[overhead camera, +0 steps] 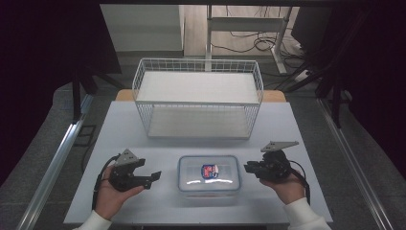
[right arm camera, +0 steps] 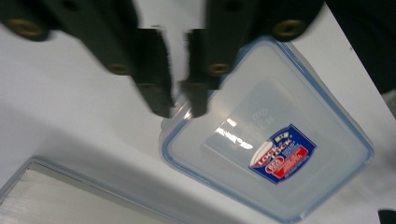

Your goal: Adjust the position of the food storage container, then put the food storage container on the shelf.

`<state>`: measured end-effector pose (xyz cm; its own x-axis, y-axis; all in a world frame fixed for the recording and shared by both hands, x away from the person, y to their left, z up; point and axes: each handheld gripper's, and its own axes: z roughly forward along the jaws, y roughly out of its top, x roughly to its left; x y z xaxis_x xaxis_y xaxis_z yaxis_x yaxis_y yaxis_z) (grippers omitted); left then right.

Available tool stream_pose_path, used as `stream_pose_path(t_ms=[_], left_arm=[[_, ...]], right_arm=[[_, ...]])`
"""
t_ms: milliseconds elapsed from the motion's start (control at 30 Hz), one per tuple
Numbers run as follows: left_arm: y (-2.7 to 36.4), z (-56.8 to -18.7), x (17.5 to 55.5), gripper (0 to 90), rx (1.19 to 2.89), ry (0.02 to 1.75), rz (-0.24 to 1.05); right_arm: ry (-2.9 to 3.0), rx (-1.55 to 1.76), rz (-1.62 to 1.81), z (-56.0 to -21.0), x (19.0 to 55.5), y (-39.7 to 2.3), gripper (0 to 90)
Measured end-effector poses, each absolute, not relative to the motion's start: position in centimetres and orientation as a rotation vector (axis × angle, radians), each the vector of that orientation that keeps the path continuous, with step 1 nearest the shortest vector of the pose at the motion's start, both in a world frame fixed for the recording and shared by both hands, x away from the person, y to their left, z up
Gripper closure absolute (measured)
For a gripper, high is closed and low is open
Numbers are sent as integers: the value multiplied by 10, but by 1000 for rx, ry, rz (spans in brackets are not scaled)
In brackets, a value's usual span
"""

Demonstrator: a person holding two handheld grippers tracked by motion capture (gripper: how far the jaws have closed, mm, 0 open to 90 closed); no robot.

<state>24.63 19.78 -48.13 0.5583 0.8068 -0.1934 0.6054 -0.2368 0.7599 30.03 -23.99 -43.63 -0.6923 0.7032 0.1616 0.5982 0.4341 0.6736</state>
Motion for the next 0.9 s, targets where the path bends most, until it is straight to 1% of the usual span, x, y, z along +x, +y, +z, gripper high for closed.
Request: stream_pose_path(t_ms=[33, 100, 133, 167, 200, 233, 367, 467, 533, 633, 667, 700, 733, 767, 800, 833, 900], left_arm=[[199, -481, 246, 201, 1931, 1149, 281], [201, -480, 245, 199, 1914, 1156, 263], [201, -480, 246, 198, 1905, 1157, 254], [201, -480, 246, 198, 1905, 1157, 254], [201, -480, 246, 198, 1900, 1161, 246], [201, -480, 246, 199, 1897, 1162, 239], [198, -480, 249, 200, 1885, 1160, 205], [196, -480, 250, 197, 1876, 1159, 173], [192, -483, 254, 190, 1873, 1167, 120], [190, -486, 259, 168, 1875, 1185, 94], [189, -488, 262, 159, 1872, 1190, 66], [187, -491, 268, 154, 1846, 1206, 0], [187, -491, 268, 149, 1846, 1206, 0], [183, -494, 273, 142, 1821, 1210, -60], [183, -494, 273, 134, 1821, 1210, -60], [179, -498, 278, 131, 1804, 1213, -119], [175, -503, 283, 123, 1798, 1214, -174]], right_arm=[[2496, 1215, 1134, -437, 302, -240, 410], [2483, 1246, 1186, -438, 304, -241, 325], [2480, 1253, 1200, -439, 304, -241, 299], [2480, 1253, 1200, -439, 304, -241, 299], [2475, 1256, 1216, -440, 304, -241, 260], [2476, 1258, 1226, -441, 304, -241, 243], [2468, 1290, 1236, -442, 304, -242, 213], [2473, 1301, 1271, -443, 304, -243, 212], [2483, 1304, 1294, -445, 303, -242, 212], [2489, 1305, 1307, -449, 304, -241, 212], [2480, 1311, 1332, -454, 304, -240, 224], [2472, 1314, 1340, -456, 304, -240, 225], [2470, 1318, 1349, -459, 305, -240, 225], [2475, 1320, 1350, -461, 305, -240, 225], [2478, 1327, 1356, -463, 306, -241, 225], [2476, 1337, 1365, -464, 306, -241, 225], [2478, 1351, 1399, -466, 307, -242, 225]])
